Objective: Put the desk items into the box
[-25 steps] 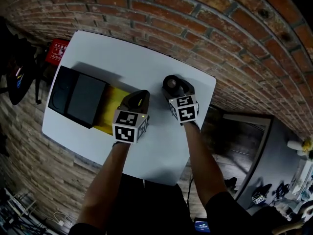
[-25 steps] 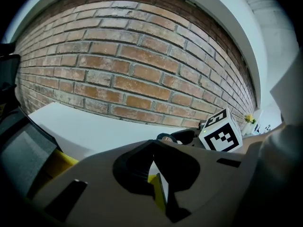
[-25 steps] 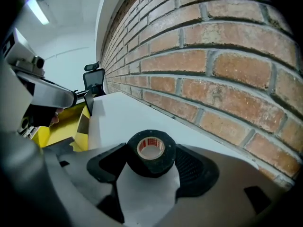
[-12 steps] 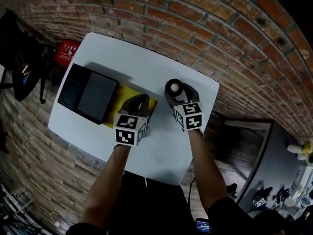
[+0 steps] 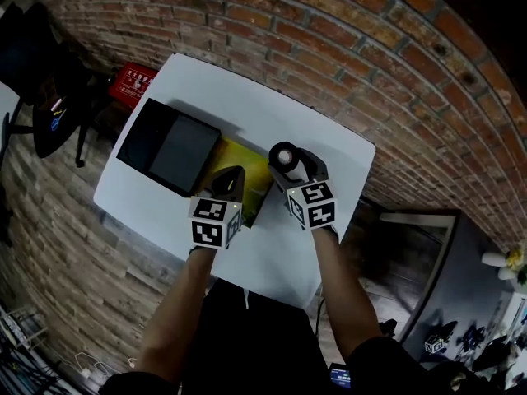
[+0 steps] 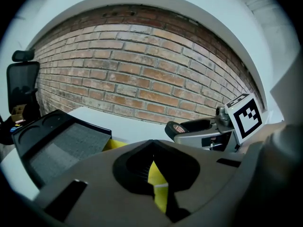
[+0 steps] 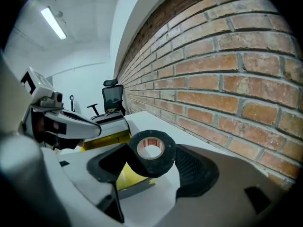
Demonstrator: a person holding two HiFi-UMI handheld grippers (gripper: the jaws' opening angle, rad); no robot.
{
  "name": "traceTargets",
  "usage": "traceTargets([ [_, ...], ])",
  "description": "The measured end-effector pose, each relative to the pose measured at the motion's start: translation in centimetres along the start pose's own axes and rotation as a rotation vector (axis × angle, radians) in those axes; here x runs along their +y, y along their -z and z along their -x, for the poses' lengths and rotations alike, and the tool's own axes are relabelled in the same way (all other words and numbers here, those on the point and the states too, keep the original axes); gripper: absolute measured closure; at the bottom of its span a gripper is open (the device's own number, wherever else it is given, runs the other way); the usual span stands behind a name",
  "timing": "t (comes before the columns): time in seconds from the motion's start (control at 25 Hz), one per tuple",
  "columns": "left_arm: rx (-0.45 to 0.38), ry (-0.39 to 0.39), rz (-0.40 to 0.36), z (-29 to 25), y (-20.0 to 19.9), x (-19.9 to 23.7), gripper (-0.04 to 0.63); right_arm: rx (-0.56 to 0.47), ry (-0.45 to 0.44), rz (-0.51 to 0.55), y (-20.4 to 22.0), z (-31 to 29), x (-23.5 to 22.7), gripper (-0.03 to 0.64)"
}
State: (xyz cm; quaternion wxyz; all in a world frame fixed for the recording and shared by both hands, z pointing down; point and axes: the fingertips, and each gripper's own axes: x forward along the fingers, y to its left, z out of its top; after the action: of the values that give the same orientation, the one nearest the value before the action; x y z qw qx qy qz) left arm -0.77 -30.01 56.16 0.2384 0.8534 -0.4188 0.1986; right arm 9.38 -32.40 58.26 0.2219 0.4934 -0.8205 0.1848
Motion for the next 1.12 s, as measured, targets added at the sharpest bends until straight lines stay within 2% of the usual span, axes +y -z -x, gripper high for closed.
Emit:
traceTargets([
  [0.36,-0.009,-0.068,0.036,4.1,1.5,3.1,0.584,0.024,-0.133,0.090,-0.9,-1.7,7.6,0.281],
  [0.6,-0.020,-0.106,0.057,6.0,2.0,5.5,0.584,0.059,-0.191,0.143,-0.8,-3.6,11.2,0.281],
  [0.88,-0.021,-0.129,0.072,7.4,2.7,7.6,0.584,0.097,-0.224,0.189,0.1,-5.5,13.9,0.281],
  [1.12,-0.012,-0.129,0.079,7.8,3.5,8.4,0.584,0.178,-0.222,0.229,2.0,-6.5,15.2,0.281],
])
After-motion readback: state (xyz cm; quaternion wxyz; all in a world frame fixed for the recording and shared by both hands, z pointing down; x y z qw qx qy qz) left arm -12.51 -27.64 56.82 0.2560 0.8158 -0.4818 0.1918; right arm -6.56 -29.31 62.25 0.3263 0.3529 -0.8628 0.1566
